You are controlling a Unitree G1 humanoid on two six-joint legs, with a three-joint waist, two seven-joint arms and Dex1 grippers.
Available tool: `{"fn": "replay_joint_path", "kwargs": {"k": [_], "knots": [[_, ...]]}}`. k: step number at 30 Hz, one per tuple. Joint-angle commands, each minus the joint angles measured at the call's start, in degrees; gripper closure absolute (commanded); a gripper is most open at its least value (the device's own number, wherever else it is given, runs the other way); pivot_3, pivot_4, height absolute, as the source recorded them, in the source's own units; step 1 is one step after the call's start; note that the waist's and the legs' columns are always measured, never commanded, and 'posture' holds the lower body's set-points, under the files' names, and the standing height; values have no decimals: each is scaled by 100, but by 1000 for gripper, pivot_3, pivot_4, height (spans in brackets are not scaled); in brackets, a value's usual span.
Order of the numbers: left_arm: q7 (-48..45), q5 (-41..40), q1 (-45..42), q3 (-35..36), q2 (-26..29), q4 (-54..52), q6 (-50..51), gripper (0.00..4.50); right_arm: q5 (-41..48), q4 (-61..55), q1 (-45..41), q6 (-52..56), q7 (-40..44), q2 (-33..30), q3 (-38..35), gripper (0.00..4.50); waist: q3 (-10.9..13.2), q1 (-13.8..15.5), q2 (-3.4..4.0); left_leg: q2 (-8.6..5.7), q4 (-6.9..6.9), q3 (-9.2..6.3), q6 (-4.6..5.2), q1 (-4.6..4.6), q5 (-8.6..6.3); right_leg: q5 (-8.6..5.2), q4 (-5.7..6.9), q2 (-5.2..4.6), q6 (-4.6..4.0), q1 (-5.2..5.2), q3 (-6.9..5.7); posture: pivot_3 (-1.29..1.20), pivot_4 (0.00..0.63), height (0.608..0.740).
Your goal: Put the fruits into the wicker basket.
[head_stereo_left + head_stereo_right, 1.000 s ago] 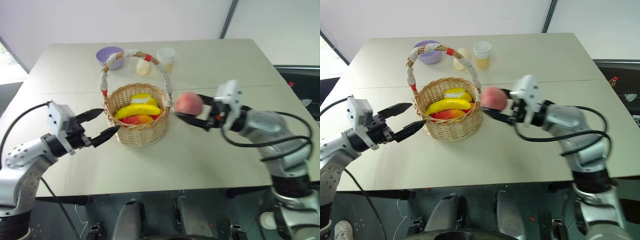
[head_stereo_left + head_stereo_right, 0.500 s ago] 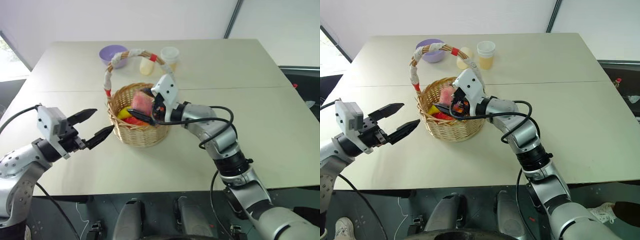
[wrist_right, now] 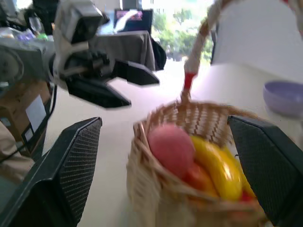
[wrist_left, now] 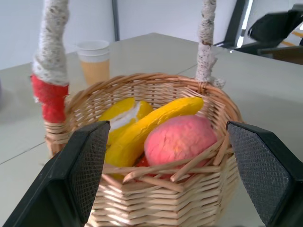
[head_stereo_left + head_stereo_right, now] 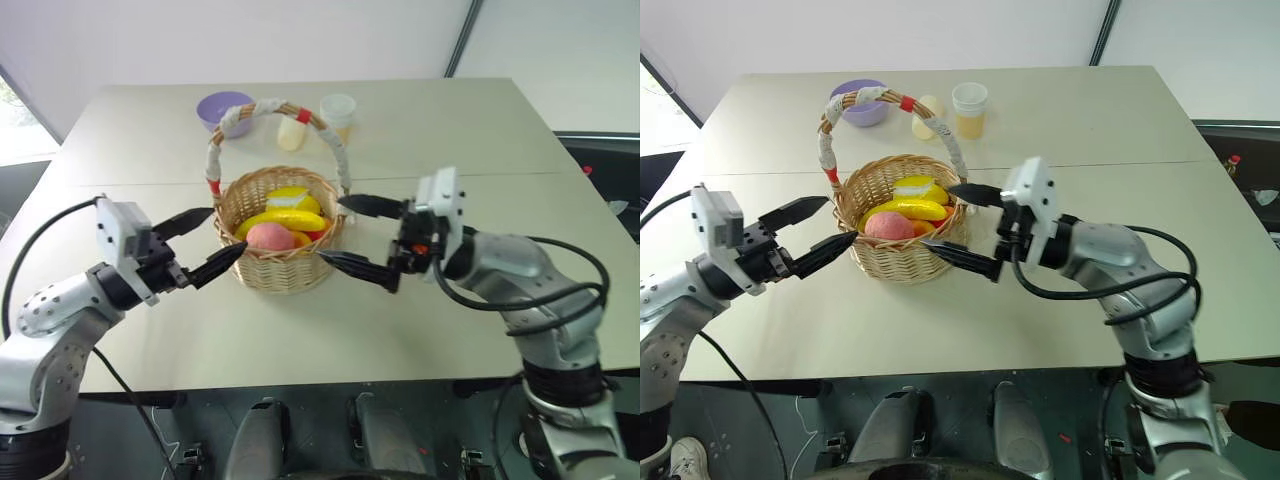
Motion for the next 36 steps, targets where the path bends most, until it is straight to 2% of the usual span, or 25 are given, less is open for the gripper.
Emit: {"fn": "replay_joint_path", "kwargs": {"k": [1, 5, 10, 11, 14, 19, 20, 24, 29, 36], "knots": [[-22, -54, -183, -90, -23, -36, -18, 283, -292, 217, -125, -168, -341, 11, -84, 70, 0, -6, 0, 0, 0, 3, 0, 1, 0, 0, 0, 10, 0, -2, 4, 0, 150, 740], [34, -59, -306, -238, -95, -66, -13, 283, -1045, 1263, -596, -578, -1154, 745, 325, 70, 0, -28, 0, 6, 1, 3, -1, 4, 1, 1, 3, 27, 2, -3, 5, 0, 150, 740], [132, -65, -286, -309, -168, -196, -6, 283, -1327, 2062, -994, -948, -1421, 1372, 401, 70, 1, 16, 1, 5, 1, 0, -3, -10, 2, 10, 10, 27, 17, -17, 6, 0, 150, 740], [156, -66, -268, -324, -181, -233, -6, 283, -1311, 2121, -1015, -972, -1395, 1420, 384, 297, 1, 29, 1, 5, 1, 0, -3, -11, 2, 10, 9, 23, 17, -16, 6, 0, 150, 740], [230, -98, -210, -325, -217, -338, -1, 283, -1193, 2147, -1046, -945, -1332, 1498, 312, 1417, 1, 42, 1, 3, 1, -1, -1, -14, 1, 10, 5, 8, 18, -15, 6, 0, 150, 740], [260, -73, -204, -362, -263, -339, -27, 283, -1180, 2095, -993, -951, -1262, 1446, 254, 4107, 1, 33, 1, 1, 1, 0, -1, -12, 1, 11, 4, 5, 19, -13, 5, 0, 150, 740], [264, -65, -210, -378, -273, -336, -36, 283, -1176, 2072, -968, -959, -1245, 1432, 238, 4435, 1, 32, 1, 1, 1, -1, -1, -12, 1, 11, 5, 6, 19, -13, 5, 0, 150, 740], [244, -59, -284, -445, -323, -306, -53, 283, -1177, 1899, -848, -1084, -1186, 1317, 108, 4424, 1, 31, 1, 2, 1, -1, -1, -11, 1, 11, 6, 10, 18, -14, 4, 0, 150, 740], [164, -17, -409, -543, -342, -170, -89, 283, -1433, 2316, -847, -1401, -1691, 666, -929, 4424, 1, 79, 1, -6, 2, -5, -1, -13, 1, 10, 4, 7, 19, -9, 3, 0, 150, 740], [93, 67, -596, -651, -388, 38, -155, 283, -1832, 4244, -1408, -2246, -2436, -112, -1962, 4424, 2, -2, 1, -15, 2, 5, 0, -11, 1, 10, -2, 11, 19, -7, 7, 0, 150, 740]]}}
